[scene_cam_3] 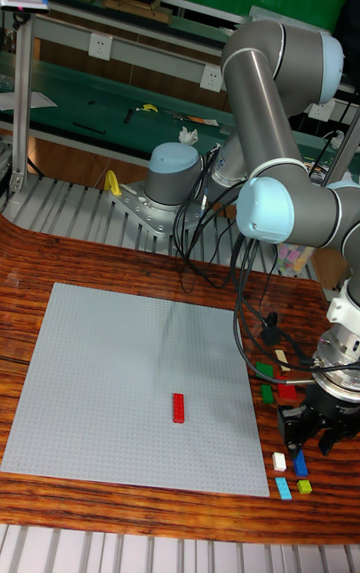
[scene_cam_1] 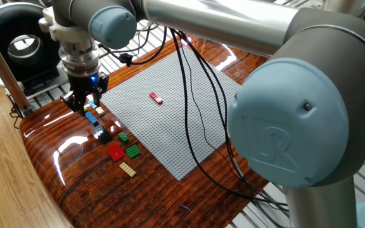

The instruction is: Build with small Lego blocks

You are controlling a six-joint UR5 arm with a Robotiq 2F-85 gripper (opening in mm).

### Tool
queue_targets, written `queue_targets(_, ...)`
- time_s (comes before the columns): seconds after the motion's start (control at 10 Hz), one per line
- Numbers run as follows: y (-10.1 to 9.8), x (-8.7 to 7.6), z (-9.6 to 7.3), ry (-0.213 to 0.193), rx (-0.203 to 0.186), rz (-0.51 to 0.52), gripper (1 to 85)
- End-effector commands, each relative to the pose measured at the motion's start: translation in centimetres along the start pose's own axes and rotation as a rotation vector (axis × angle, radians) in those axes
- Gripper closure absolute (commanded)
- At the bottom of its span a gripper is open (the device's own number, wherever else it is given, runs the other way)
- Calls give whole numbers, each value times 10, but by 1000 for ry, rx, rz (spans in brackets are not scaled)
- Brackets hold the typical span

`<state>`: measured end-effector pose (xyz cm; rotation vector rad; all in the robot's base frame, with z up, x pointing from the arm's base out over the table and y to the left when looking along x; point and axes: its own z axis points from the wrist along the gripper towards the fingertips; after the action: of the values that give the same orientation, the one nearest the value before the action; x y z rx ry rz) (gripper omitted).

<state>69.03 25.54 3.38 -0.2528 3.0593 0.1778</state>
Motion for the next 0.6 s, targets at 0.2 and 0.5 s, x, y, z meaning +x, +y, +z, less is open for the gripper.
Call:
queue_targets(0.2,-12,3,-1,12,43,-1,363)
queue_targets(0.5,-18,6,-1,24,65,3,367)
